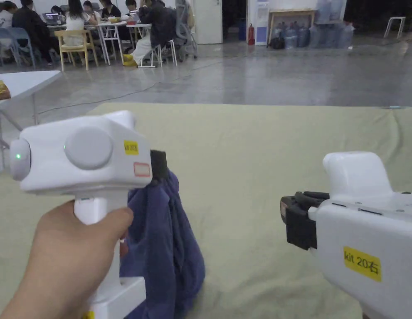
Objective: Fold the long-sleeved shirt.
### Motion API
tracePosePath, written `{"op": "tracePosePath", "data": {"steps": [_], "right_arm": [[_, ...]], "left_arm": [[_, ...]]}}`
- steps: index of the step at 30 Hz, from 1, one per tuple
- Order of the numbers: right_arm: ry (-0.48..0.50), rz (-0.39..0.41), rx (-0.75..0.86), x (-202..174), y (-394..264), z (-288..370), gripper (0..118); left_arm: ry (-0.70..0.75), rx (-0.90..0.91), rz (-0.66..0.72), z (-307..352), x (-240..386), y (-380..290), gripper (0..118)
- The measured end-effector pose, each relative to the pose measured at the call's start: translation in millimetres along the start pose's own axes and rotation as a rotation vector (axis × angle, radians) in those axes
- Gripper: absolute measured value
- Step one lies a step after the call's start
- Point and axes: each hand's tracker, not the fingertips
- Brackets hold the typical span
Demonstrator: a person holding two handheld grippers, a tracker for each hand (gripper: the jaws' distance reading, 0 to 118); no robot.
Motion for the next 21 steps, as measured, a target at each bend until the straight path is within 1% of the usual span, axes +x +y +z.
{"op": "tracePosePath", "data": {"steps": [2,3,4,5,6,8,10,11,13,16,18,21], "right_arm": [[-0.013,-0.008,0.044,14.0,14.6,21.2,0],[-0.002,-0.004,0.020,22.4,23.9,29.3,0],[0.007,-0.022,-0.009,31.6,33.5,36.3,0],[0.044,-0.076,0.023,42.4,39.5,46.7,0],[0.042,-0.103,0.064,51.2,43.8,56.6,0],[-0.059,-0.079,0.109,63.8,52.6,76.1,0],[-0.110,-0.062,0.148,77.3,56.2,92.9,0],[-0.111,-0.079,0.155,85.1,56.3,100.1,0],[-0.111,-0.108,0.160,99.0,54.3,110.1,0],[-0.130,-0.122,0.151,115.2,43.0,114.1,0],[-0.163,-0.117,0.131,123.8,31.1,109.4,0],[-0.199,-0.118,0.060,138.2,10.8,95.6,0]], "left_arm": [[-0.054,0.075,-0.014,23.8,32.3,34.7,7],[-0.086,0.119,-0.025,34.5,48.6,52.2,7],[-0.102,0.156,-0.030,44.0,64.2,67.3,7],[-0.120,0.180,-0.043,52.6,81.0,82.1,7],[-0.138,0.205,-0.053,59.6,95.6,92.8,7],[-0.175,0.253,-0.086,73.6,127.9,111.4,7],[-0.180,0.268,-0.142,76.6,155.7,116.0,7],[-0.183,0.262,-0.161,74.5,170.4,114.0,7],[-0.228,0.207,-0.199,60.9,195.1,100.9,7],[-0.323,0.060,-0.185,19.5,222.1,57.7,7],[-0.318,-0.042,-0.222,-29.7,238.0,23.6,7],[-0.273,-0.234,-0.238,-96.1,254.1,-57.8,7]]}}
